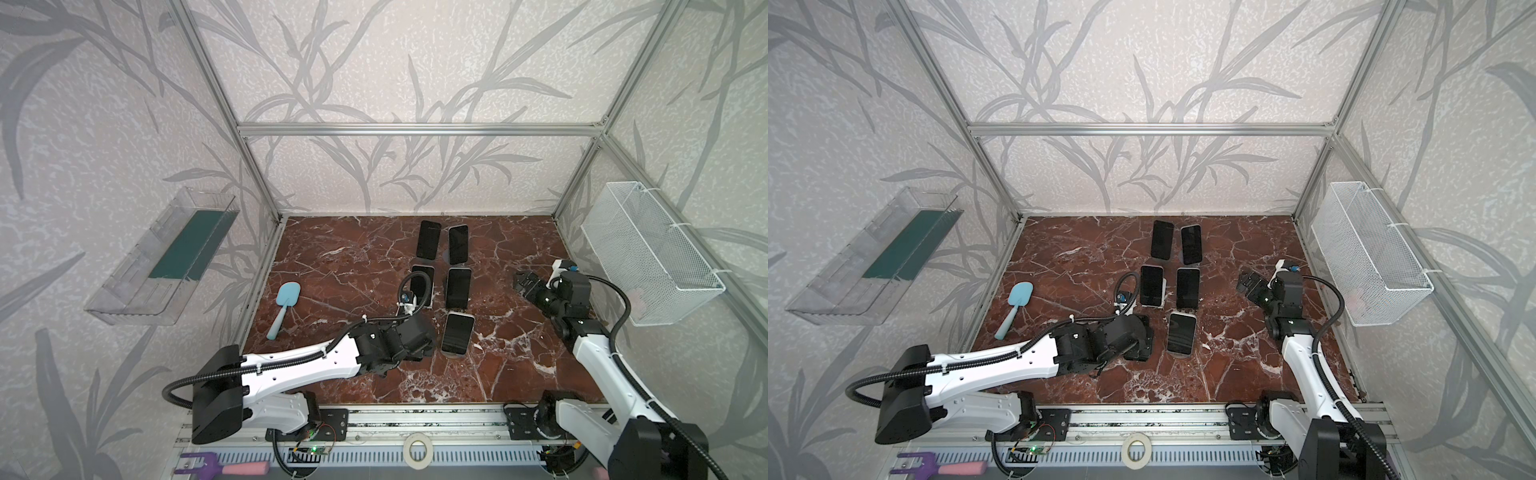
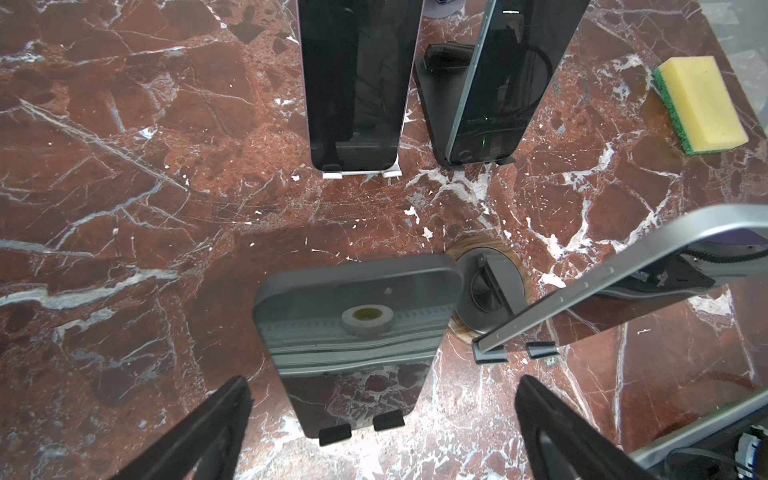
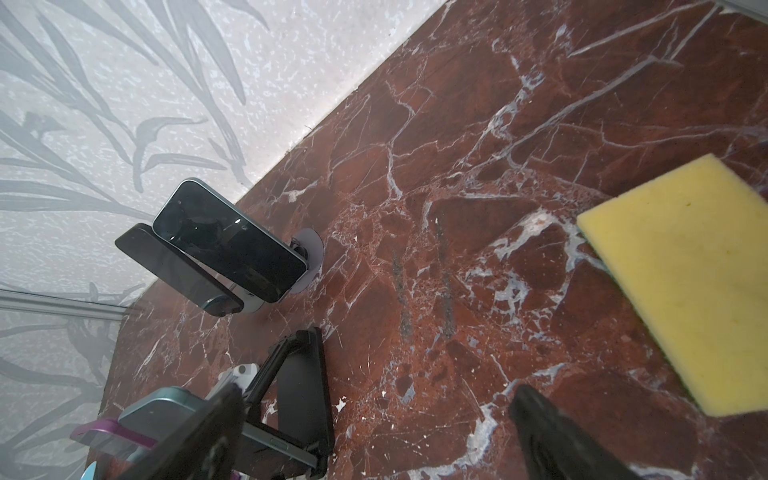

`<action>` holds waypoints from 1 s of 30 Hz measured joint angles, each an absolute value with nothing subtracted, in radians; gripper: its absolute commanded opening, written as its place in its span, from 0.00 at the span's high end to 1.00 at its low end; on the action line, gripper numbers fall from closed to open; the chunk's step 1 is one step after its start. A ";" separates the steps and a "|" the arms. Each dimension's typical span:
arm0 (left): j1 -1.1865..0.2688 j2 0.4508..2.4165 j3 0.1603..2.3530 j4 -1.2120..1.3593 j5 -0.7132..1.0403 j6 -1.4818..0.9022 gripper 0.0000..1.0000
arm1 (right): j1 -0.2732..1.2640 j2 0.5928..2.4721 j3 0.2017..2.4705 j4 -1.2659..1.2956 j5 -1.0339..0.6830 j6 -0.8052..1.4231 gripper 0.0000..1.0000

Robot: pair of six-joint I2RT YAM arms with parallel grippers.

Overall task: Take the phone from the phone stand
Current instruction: 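Lower the left gripper over the nearest black phone and close on it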

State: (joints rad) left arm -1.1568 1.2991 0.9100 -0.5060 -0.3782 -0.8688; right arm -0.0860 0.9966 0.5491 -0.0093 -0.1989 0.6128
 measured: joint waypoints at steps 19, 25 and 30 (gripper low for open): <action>-1.156 1.387 0.910 -0.470 -0.473 -0.852 0.02 | -0.082 0.974 0.540 -0.012 -0.199 0.616 0.01; -1.155 1.401 0.913 -0.461 -0.507 -0.839 0.06 | -0.081 0.974 0.540 -0.012 -0.199 0.616 0.01; -1.151 1.418 0.927 -0.451 -0.532 -0.830 0.08 | -0.080 0.974 0.540 -0.012 -0.199 0.617 0.00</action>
